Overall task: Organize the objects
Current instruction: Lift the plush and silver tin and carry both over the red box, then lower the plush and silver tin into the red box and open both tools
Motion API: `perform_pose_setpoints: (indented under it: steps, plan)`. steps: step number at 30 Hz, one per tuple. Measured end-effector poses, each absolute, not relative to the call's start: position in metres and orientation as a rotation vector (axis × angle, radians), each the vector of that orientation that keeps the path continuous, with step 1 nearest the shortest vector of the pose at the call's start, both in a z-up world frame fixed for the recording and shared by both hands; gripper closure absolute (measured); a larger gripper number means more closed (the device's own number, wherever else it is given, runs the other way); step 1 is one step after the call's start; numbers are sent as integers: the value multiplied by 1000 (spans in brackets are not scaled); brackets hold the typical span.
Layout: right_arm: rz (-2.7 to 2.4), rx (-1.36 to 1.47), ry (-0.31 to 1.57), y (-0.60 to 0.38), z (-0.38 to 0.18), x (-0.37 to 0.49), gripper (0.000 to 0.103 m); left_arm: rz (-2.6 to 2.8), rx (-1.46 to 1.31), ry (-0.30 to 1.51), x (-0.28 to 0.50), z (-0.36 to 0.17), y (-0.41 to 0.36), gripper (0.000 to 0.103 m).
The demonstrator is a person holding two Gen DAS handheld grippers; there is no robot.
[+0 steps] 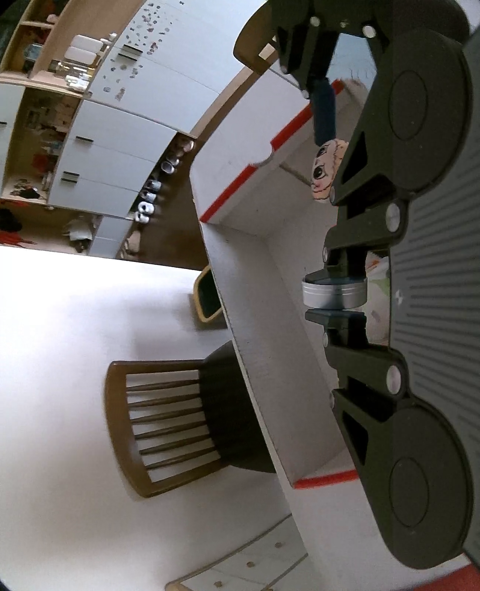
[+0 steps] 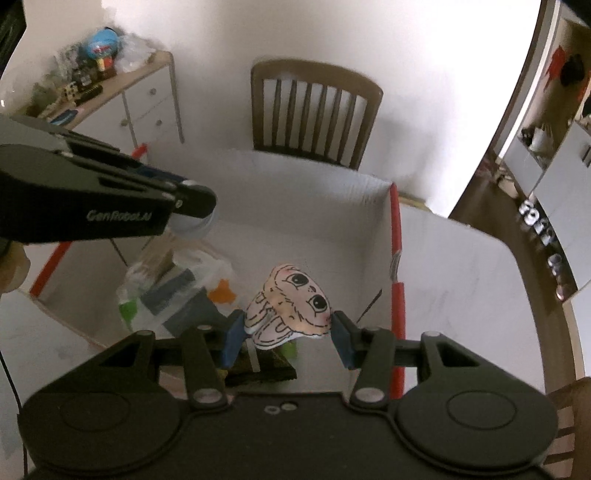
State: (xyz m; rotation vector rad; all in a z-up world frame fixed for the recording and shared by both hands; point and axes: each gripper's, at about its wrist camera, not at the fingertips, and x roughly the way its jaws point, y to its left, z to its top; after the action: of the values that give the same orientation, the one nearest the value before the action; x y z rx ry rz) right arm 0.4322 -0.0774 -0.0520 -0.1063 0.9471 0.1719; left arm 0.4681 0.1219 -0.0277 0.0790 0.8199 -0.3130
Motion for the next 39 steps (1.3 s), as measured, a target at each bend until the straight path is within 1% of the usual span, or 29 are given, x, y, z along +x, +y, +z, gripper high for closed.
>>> perform_pose_setpoints:
  steps: [8,17,21,26,27,39]
  plan:
    - [159,-80,1024,-79,-78,448,53,-320,84,898,491,-54,118,91]
    - [163,-93,1047,-70,-90,452,52,-318,101,971,507,-76,115,91]
    - [169,-80,1048,-71,-90,454,52,-316,103,985,508,-81,113,91]
    - [176,-66,1035,-70,-85,452,42,-308,107,992,507,-83,111,91]
    - [175,-66,1030,-69,-85,451,41,-303,107,990,507,-82,111,91]
    - [173,-47,981,-82,-65,432,40,-294,102,955,486,-71,108,90]
